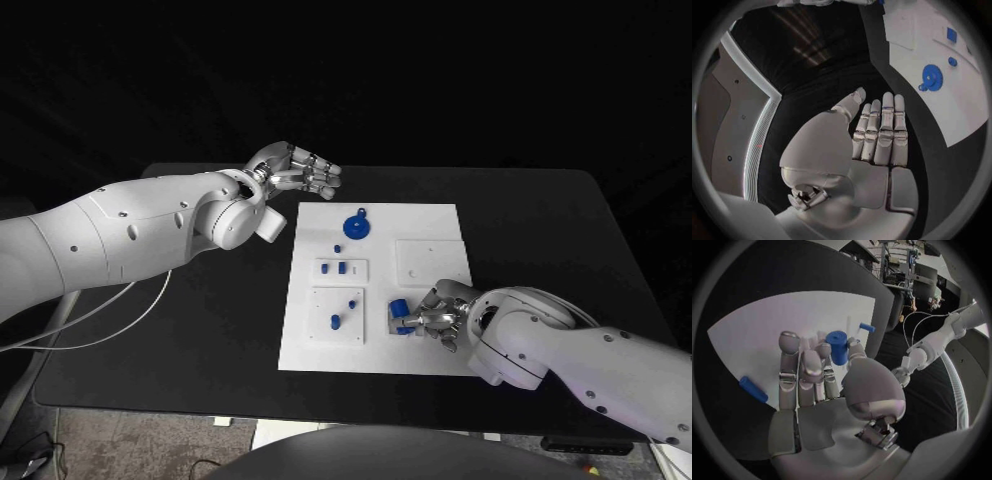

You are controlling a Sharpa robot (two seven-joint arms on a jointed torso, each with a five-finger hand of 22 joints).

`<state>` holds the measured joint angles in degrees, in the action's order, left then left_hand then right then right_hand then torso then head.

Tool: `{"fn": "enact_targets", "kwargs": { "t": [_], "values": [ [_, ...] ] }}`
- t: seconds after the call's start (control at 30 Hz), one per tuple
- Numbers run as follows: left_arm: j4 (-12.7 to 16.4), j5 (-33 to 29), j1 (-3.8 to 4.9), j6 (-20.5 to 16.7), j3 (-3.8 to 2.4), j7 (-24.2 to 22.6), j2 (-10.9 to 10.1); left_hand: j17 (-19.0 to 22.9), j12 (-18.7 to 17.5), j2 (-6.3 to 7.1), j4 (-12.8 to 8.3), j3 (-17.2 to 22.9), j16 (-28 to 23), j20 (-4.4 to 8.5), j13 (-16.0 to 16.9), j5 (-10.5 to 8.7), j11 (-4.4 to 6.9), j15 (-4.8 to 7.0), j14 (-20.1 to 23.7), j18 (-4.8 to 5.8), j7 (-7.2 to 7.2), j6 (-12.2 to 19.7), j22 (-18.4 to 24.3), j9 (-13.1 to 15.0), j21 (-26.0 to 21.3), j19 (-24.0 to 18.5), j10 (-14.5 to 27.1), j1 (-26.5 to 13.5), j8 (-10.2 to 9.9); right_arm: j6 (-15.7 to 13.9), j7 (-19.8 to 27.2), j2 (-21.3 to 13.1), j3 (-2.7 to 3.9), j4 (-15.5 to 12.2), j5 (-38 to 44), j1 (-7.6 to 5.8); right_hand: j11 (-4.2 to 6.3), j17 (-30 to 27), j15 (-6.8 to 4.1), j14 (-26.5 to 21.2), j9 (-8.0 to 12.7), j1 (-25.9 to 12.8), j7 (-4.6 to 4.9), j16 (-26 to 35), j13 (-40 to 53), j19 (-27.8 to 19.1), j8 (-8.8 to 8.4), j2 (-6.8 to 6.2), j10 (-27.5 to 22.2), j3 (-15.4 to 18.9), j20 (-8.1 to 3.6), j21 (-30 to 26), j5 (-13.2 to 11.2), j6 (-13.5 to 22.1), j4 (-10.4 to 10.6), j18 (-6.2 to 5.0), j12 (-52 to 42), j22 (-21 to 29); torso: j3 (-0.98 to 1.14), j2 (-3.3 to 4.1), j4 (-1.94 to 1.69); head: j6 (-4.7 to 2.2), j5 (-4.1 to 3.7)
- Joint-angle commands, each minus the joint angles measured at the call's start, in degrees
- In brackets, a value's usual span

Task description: Assemble the parts on the task board

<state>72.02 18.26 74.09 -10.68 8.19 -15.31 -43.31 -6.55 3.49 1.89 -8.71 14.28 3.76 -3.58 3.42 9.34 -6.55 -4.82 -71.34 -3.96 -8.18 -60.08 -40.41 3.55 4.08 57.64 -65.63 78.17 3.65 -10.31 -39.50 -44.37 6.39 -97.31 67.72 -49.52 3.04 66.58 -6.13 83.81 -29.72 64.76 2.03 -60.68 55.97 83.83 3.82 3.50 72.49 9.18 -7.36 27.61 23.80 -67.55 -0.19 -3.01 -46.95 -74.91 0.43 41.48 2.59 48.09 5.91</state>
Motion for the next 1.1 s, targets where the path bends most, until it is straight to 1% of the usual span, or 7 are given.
{"fn": "enact_targets", "kwargs": {
  "t": [0.03,0.23,0.37,0.5,0.63,0.9,1.1],
  "values": [
    [0.17,-0.31,0.04,0.77,-0.03,-0.30,0.02,-0.03,-0.12,-0.05,0.07,0.23,-0.10,-0.05,-0.07,0.26,-0.15,0.06,-0.03,0.31,-0.06,0.22,-0.04,0.03,0.28,0.08,-0.15,-0.44,-0.03,1.45,-0.28,0.13,-0.21,0.25,1.17,0.15,-0.15,-0.03,0.14,0.08,0.10,-1.19,-0.82,0.22,-0.03,1.99,-0.16,-0.20,-0.37,2.09,0.04,-0.42,-1.76,-1.35,1.38,0.16,0.04,-2.76,0.02,-0.01,0.03,0.03,0.12],
    [0.17,-0.31,0.04,0.79,-0.03,-0.27,0.01,-0.03,-0.12,-0.05,0.07,0.23,-0.10,-0.05,-0.07,0.26,-0.15,0.06,-0.03,0.31,-0.06,0.22,-0.04,0.03,0.28,0.08,-0.15,-0.44,-0.03,1.26,-0.23,0.27,-0.27,0.44,1.47,0.15,-0.37,-0.02,0.24,0.09,-0.11,-2.59,-0.52,0.25,-0.11,2.02,-0.15,-1.15,-0.52,4.45,0.20,-0.46,-10.51,-0.95,5.26,-0.02,0.04,-2.77,0.04,0.01,0.08,0.04,0.15],
    [0.17,-0.31,0.04,0.81,-0.03,-0.26,0.01,-0.03,-0.12,-0.05,0.07,0.23,-0.10,-0.05,-0.07,0.26,-0.15,0.06,-0.03,0.31,-0.06,0.22,-0.04,0.03,0.28,0.08,-0.15,-0.44,-0.03,1.42,-0.03,0.34,-0.36,0.57,1.53,0.15,-0.57,0.01,0.20,0.10,-0.64,-2.62,-0.49,0.23,-0.28,2.11,-0.14,-6.63,-0.63,-1.00,0.31,-0.50,-16.52,-0.74,14.00,-0.12,0.00,-2.81,0.05,0.00,0.08,0.04,0.10],
    [0.17,-0.31,0.04,0.83,-0.03,-0.26,0.00,-0.03,-0.12,-0.05,0.07,0.23,-0.10,-0.05,-0.07,0.26,-0.15,0.06,-0.03,0.31,-0.06,0.22,-0.04,0.03,0.28,0.08,-0.15,-0.44,-0.03,1.58,0.36,0.27,-0.43,0.56,1.55,0.15,-0.46,-0.03,0.33,0.08,-0.69,-2.58,-0.43,0.29,-0.33,2.07,-0.16,-8.44,-0.66,-1.99,0.30,-0.56,-17.94,-0.68,16.41,-0.12,-0.04,-2.80,0.07,0.00,0.08,0.05,0.02],
    [0.16,-0.31,0.04,0.83,-0.03,-0.25,-0.01,-0.03,-0.12,-0.05,0.07,0.23,-0.10,-0.05,-0.07,0.26,-0.15,0.06,-0.03,0.31,-0.06,0.22,-0.04,0.03,0.28,0.08,-0.15,-0.44,-0.03,1.36,1.56,0.06,-0.48,0.41,1.53,0.16,-0.45,-0.03,0.32,0.09,-0.66,-1.78,-0.43,0.29,-0.25,2.09,-0.15,-8.88,-0.59,-2.49,0.29,-0.46,-18.66,-0.71,15.97,-0.13,-0.18,-2.82,0.07,0.02,0.07,0.02,-0.09],
    [0.15,-0.31,0.04,0.89,-0.03,-0.24,-0.04,-0.03,-0.12,-0.05,0.07,0.23,-0.10,-0.05,-0.07,0.26,-0.15,0.06,-0.03,0.31,-0.06,0.22,-0.04,0.03,0.28,0.08,-0.15,-0.44,-0.03,0.75,5.68,-0.87,-0.51,-0.25,-0.35,0.17,-0.39,0.26,0.27,0.12,-0.63,-0.51,-0.46,-0.19,0.69,2.17,-0.16,-3.01,-0.14,0.57,0.25,0.25,-17.07,-1.05,5.46,-0.23,-1.17,-3.02,0.11,0.03,0.05,-0.06,-0.23],
    [0.15,-0.31,0.04,0.93,-0.03,-0.22,-0.11,-0.03,-0.12,-0.05,0.07,0.23,-0.10,-0.05,-0.07,0.26,-0.15,0.06,-0.03,0.31,-0.06,0.22,-0.04,0.03,0.28,0.08,-0.15,-0.44,-0.03,0.67,7.86,-1.78,-0.52,-0.89,-1.33,0.17,-0.34,0.37,0.24,0.16,-0.54,-0.22,-0.52,-0.39,1.14,2.21,-0.15,-3.19,0.11,0.98,0.23,0.70,-13.69,-1.22,4.03,-0.22,-1.66,-3.09,0.10,0.01,0.09,-0.06,-0.30]
  ]
}}
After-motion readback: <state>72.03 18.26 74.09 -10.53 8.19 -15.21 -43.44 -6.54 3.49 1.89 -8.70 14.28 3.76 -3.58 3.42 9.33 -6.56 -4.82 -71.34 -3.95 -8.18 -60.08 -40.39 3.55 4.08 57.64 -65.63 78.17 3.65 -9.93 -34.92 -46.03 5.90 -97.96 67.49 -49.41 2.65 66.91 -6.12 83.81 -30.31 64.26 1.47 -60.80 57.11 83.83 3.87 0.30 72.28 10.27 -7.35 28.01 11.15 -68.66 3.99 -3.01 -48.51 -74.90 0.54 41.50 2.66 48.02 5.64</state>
